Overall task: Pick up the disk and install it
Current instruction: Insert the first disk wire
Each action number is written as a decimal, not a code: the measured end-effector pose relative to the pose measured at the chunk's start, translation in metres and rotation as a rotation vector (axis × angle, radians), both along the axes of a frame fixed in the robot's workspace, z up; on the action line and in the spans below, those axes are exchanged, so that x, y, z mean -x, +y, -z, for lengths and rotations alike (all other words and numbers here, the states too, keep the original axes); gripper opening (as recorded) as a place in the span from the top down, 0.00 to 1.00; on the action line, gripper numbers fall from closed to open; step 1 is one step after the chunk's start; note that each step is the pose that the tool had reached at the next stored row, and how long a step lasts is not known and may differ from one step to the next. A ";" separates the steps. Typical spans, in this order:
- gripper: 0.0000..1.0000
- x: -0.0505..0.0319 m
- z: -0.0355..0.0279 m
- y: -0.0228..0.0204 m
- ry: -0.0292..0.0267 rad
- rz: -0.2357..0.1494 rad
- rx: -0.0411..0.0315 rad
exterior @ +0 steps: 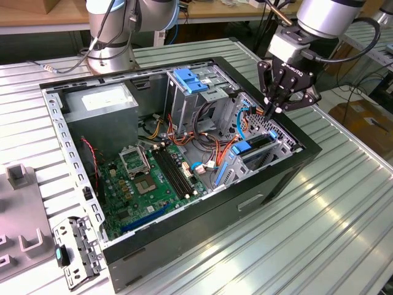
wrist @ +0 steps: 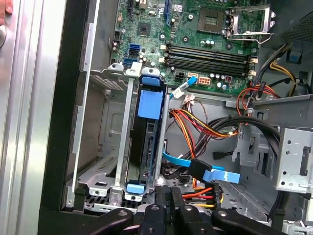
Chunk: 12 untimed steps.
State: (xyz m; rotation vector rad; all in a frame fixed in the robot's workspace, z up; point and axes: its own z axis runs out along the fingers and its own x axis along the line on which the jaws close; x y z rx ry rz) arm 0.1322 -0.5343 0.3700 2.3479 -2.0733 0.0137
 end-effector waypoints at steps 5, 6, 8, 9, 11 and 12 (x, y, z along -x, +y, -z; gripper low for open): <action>0.84 0.0000 0.0000 0.0000 0.0000 0.000 0.0000; 0.84 0.0000 0.0000 0.0000 0.0000 0.000 -0.0001; 0.84 0.0000 0.0000 0.0000 0.0000 0.000 -0.0001; 0.84 0.0000 0.0000 0.0000 0.0000 0.000 -0.0001; 0.84 0.0000 0.0000 0.0000 0.0000 0.001 -0.0001; 0.84 0.0000 0.0000 0.0000 0.0000 0.004 0.0000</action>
